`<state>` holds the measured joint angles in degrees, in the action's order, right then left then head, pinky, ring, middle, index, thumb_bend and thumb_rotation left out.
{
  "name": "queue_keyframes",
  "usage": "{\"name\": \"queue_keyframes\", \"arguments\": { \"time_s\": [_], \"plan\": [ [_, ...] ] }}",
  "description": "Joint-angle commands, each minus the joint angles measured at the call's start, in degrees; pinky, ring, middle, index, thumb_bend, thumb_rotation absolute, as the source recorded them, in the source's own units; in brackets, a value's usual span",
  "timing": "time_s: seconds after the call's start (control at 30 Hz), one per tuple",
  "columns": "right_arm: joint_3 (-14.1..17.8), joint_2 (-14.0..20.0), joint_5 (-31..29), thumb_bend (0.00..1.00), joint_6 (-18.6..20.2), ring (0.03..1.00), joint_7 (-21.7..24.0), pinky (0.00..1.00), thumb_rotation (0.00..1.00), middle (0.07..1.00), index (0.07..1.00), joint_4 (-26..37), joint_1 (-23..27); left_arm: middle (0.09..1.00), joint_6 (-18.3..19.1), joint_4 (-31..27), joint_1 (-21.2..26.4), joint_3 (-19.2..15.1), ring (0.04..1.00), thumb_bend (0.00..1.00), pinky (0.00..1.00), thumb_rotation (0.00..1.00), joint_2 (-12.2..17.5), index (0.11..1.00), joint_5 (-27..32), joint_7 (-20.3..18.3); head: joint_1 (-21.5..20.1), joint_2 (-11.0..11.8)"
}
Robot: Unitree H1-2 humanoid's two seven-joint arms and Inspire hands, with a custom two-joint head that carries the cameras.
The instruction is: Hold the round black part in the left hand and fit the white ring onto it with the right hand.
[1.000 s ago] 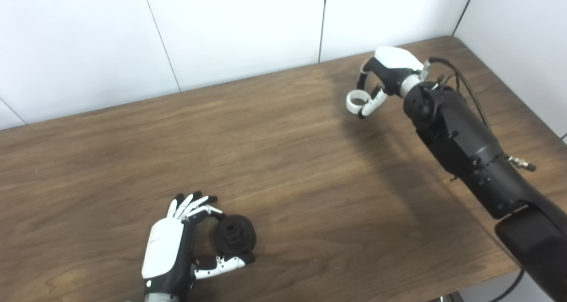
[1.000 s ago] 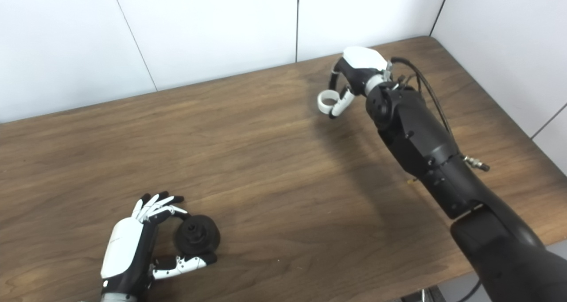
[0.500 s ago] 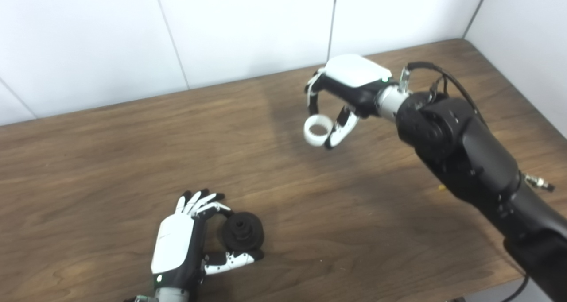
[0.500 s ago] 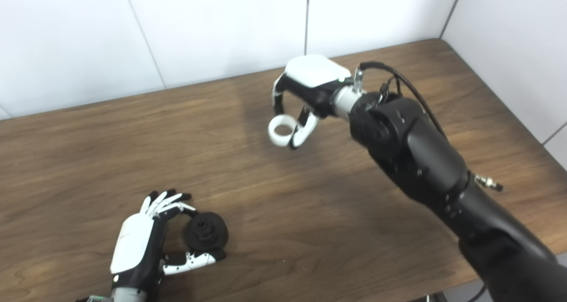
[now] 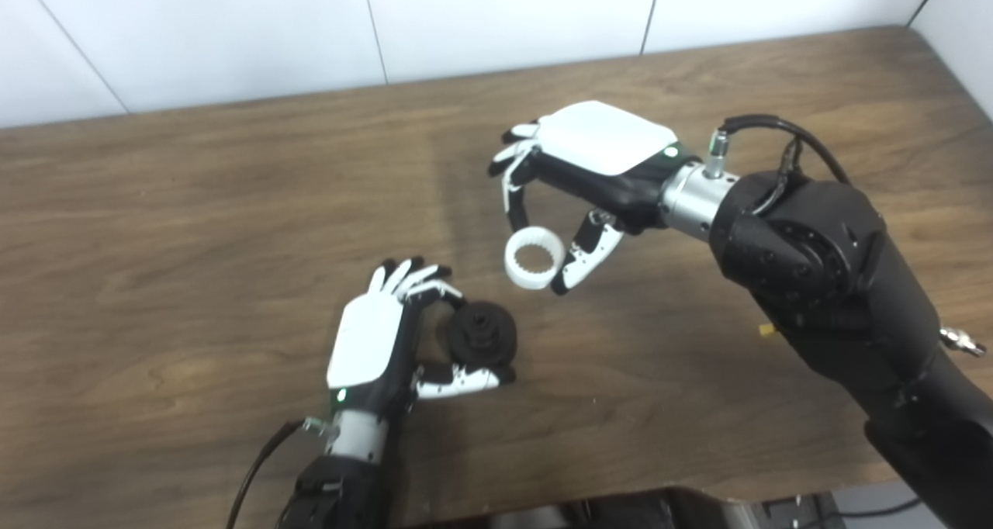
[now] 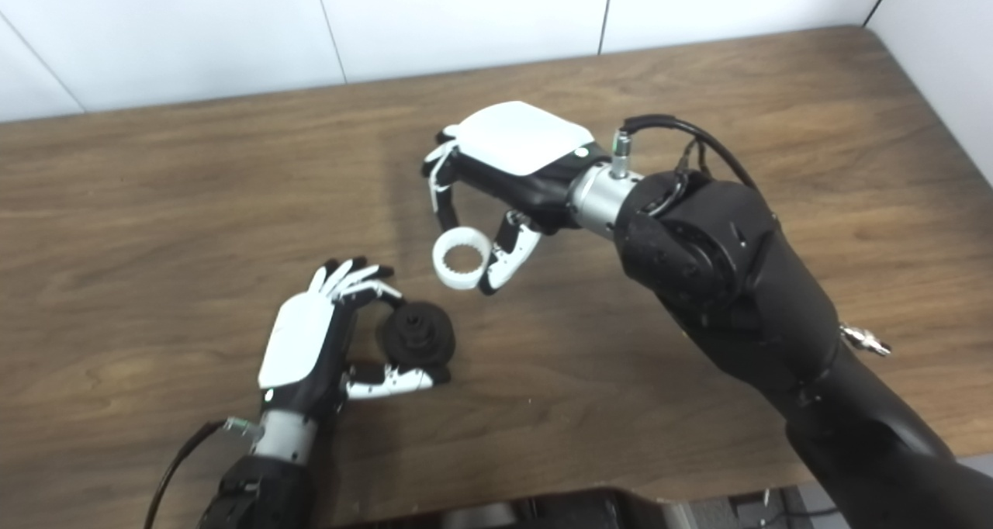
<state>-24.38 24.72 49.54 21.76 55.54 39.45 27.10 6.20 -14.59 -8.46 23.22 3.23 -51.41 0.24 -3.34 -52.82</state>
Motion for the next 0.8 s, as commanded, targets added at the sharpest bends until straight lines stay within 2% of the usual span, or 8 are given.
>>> {"name": "queue_keyframes", "arguments": {
  "time_s": [0.0,0.3,0.77],
  "plan": [
    [0.4,-0.4,0.0,0.53,-2.4,0.932,-0.4,0.95,0.14,0.843,0.482,1.9,1.0,0.817,0.1,-1.5,1.0,0.8,0.919,0.51,1.00,0.05,-1.3,0.488,-0.8,-0.2,0.4,-0.6],
    [-0.8,-2.1,0.8,0.53,-6.7,0.940,0.5,0.95,0.14,0.843,0.483,1.0,-1.1,0.823,2.2,-1.9,1.9,1.9,0.925,0.51,1.00,0.05,-2.5,0.488,-1.6,-1.3,2.3,-1.9],
    [-0.5,-4.8,1.8,0.53,-12.0,0.954,-1.3,0.96,0.14,0.857,0.484,-2.9,-3.5,0.818,2.0,-1.5,2.3,2.3,0.919,0.51,0.99,0.05,-3.0,0.488,-2.1,-0.7,3.2,-2.0]
  ]
}}
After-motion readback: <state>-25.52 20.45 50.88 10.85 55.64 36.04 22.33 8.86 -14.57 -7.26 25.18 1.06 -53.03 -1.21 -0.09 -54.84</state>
